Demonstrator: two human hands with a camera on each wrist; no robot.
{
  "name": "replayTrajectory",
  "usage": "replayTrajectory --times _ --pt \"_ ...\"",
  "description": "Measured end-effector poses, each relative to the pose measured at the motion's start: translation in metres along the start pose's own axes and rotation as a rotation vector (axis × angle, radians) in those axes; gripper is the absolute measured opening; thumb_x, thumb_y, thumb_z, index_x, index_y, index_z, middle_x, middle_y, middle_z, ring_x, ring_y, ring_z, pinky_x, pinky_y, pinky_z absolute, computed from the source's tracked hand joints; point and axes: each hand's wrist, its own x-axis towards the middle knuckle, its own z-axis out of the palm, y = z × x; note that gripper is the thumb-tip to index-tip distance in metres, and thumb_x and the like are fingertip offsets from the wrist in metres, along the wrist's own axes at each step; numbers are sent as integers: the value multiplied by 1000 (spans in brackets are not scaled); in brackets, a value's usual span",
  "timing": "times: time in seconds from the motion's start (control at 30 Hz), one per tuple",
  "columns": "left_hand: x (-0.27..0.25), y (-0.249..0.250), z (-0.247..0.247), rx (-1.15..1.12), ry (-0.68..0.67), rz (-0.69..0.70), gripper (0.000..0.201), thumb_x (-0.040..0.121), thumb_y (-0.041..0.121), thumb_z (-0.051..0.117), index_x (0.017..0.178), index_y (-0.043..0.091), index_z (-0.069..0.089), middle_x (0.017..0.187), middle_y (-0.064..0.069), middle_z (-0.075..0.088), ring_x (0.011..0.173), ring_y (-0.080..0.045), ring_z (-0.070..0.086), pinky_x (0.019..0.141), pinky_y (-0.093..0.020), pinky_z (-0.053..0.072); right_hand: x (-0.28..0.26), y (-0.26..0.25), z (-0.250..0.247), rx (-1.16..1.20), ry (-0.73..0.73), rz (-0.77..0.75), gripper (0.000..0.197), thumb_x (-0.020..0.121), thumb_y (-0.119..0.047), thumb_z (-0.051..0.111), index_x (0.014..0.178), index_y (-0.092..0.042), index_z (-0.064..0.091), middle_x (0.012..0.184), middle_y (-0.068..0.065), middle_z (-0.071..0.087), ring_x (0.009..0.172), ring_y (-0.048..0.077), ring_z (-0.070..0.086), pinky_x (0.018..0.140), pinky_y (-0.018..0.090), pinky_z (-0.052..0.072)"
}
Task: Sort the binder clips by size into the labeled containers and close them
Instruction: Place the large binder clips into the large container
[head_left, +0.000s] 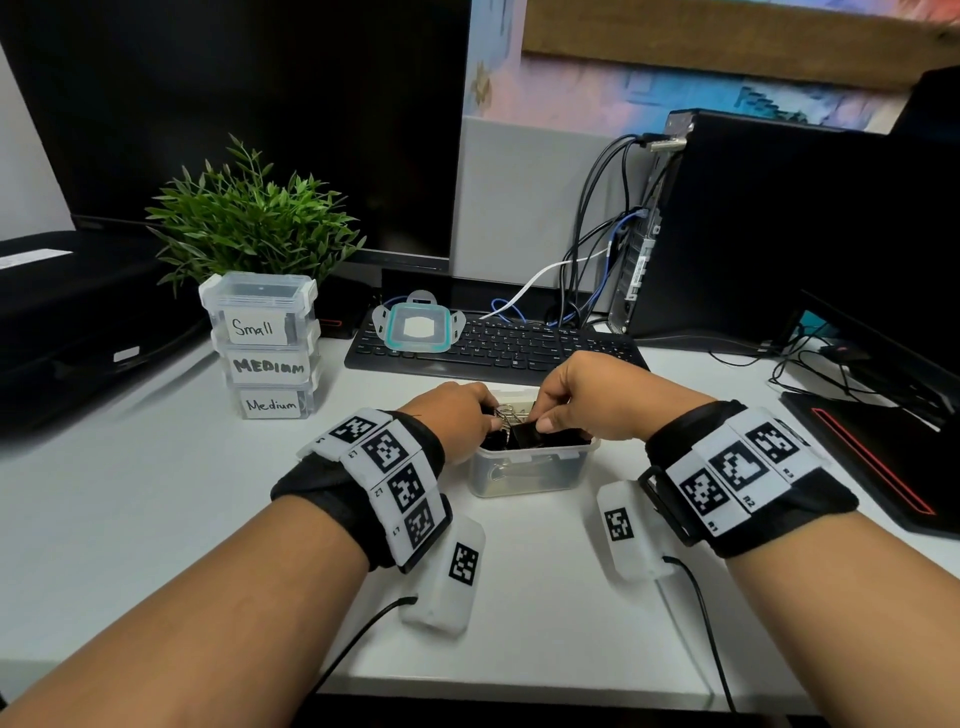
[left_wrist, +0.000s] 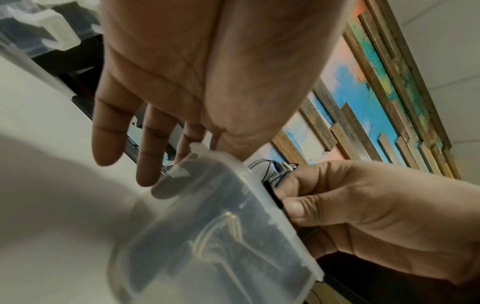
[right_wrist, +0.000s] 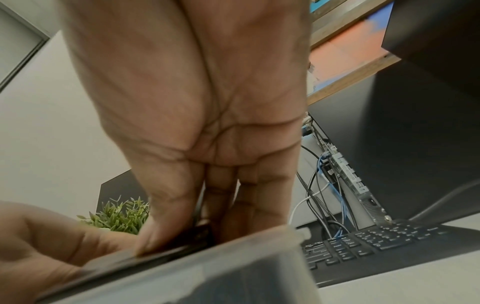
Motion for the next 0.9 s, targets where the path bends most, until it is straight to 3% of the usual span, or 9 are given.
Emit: replayTrajectory --times 0.17,0.33,0.43,0.5,0.53,0.6,0.63,0.73,0.9 --pt "0 1 1 -10 5 -7 35 97 29 48 130 18 45 128 -6 54 114 -21 53 94 -29 40 3 0 3 51 41 46 2 83 -14 70 85 -14 71 70 -8 62 55 1 49 53 15 37" --pt "-3 -1 2 -16 -8 2 33 100 34 39 129 18 43 126 -7 56 112 -23 53 90 -29 39 3 1 4 12 48 87 10 83 -21 72 82 -14 66 68 -5 58 55 6 47 53 19 38" --pt "-8 -1 3 -108 -72 -31 46 97 51 31 129 19 42 119 -7 58 107 -24 55 69 -27 36 0 3 5 -9 38 36 15 85 -23 70 89 -9 67 73 -3 59 61 8 48 53 18 37" --pt "-11 0 1 -197 -106 -77 53 90 62 38 123 22 45 108 0 58 92 -16 54 63 -24 34 -3 6 4 -1 19 6 9 85 -20 69 88 -12 67 72 -7 59 63 5 49 55 16 37" --pt "-10 0 0 -203 -111 -82 54 85 64 46 120 23 46 106 3 57 88 -13 52 67 -24 36 -4 7 2 16 8 -3 3 85 -17 69 87 -15 67 72 -9 59 63 4 50 57 15 38" --pt "-5 -1 -1 -150 -109 -83 54 79 61 59 118 26 46 107 5 58 91 -12 53 77 -24 40 -5 10 0 55 -13 -8 11 84 -11 69 87 -21 68 74 -11 62 66 3 54 61 15 40" --pt "-4 -1 -1 -134 -105 -92 53 78 59 61 117 27 47 103 6 58 86 -11 52 73 -24 40 -5 11 0 75 -17 -4 13 84 -9 69 87 -22 68 74 -11 63 68 3 55 63 15 41" --pt "-4 1 -2 -144 -109 -114 51 80 56 62 118 27 47 83 9 50 66 -7 42 57 -23 34 -6 12 2 113 -3 -6 15 83 -8 70 85 -22 68 74 -8 64 68 6 56 66 17 45" --pt "-3 3 -4 -171 -102 -120 48 82 51 63 119 24 48 83 10 48 68 -6 41 56 -22 32 -9 14 6 135 45 -42 13 83 -10 70 88 -21 69 72 -9 63 62 2 54 58 11 41"
